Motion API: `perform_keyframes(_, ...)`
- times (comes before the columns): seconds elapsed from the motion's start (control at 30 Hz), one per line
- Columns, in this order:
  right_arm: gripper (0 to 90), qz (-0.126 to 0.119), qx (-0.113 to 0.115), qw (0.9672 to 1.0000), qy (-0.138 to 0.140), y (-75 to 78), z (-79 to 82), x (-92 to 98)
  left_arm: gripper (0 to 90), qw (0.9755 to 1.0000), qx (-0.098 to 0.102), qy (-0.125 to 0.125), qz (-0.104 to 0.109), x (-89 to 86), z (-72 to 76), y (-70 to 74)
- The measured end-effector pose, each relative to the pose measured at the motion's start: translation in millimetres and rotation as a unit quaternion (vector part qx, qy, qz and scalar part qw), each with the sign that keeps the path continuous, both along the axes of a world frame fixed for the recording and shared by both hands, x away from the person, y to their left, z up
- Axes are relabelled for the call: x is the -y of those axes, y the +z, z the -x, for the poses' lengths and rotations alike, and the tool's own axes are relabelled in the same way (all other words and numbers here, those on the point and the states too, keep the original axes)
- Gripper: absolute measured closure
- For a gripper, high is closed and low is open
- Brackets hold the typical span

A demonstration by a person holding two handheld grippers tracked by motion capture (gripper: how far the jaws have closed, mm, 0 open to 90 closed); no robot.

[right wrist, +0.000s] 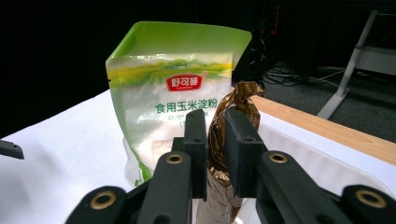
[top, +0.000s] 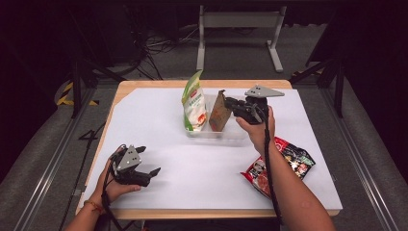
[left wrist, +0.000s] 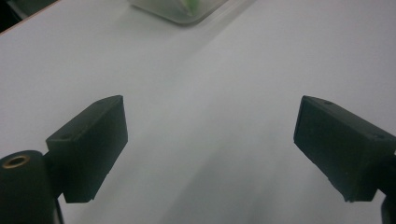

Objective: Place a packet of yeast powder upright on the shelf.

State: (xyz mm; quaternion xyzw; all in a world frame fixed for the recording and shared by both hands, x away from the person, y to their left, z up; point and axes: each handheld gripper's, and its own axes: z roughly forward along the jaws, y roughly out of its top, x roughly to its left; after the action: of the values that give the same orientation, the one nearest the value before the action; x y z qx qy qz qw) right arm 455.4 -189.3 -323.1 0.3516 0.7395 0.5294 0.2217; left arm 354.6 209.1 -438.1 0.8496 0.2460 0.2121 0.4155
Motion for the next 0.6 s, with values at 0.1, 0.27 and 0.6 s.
perform_keyframes(0.1,78.6,0.001,0.002,1.0000,0.004,1.3,1.7,1.0,10.5,1.0000,-0.001,-0.001,-0.001,0.2,-0.1,0.0)
perform_keyframes(0.27,78.5,0.010,0.004,0.9999,0.010,2.7,5.0,3.1,10.5,1.0000,-0.002,-0.002,-0.003,0.5,-0.2,-0.3)
perform_keyframes(0.6,76.5,0.013,0.004,0.9998,0.015,5.4,12.4,12.8,10.5,1.0000,-0.002,-0.004,-0.005,1.4,0.1,-0.7)
